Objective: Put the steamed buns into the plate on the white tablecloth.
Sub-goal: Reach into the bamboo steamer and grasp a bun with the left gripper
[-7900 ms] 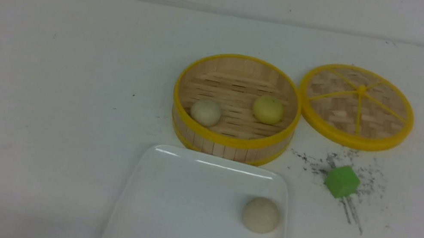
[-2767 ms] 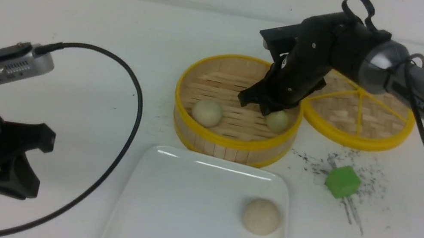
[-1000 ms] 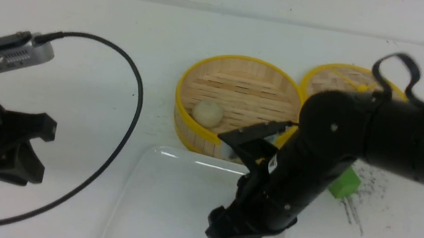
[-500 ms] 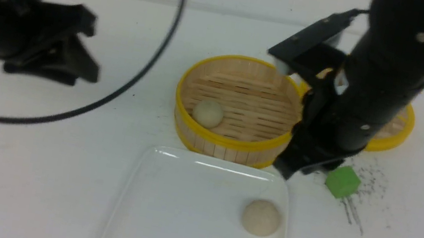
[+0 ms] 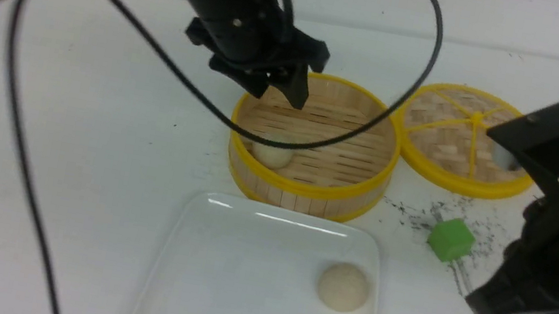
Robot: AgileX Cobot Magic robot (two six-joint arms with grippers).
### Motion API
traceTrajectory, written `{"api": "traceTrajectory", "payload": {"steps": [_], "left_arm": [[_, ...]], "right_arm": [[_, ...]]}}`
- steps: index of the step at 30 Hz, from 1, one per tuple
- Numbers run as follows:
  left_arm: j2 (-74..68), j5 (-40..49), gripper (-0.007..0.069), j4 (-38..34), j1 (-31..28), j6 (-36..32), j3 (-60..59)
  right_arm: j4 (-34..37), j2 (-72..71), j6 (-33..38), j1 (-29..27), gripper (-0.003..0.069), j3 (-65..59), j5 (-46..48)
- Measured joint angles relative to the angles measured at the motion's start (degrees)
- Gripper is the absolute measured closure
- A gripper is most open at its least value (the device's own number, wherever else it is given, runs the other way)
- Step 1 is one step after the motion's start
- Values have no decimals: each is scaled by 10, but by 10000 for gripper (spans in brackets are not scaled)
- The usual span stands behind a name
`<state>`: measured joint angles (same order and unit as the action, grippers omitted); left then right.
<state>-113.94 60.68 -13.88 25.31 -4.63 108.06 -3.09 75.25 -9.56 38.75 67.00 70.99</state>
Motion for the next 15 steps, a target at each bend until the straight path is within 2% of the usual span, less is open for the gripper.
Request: {"api": "traceTrajectory", "payload": {"steps": [7, 15], "left_arm": [[-89, -3, 175, 18, 1, 0, 35], [-124, -32, 183, 18, 1, 0, 36]], "right_arm": [[8, -15, -2, 0, 672, -2, 0], [13, -16, -2, 0, 670, -2, -4]]}}
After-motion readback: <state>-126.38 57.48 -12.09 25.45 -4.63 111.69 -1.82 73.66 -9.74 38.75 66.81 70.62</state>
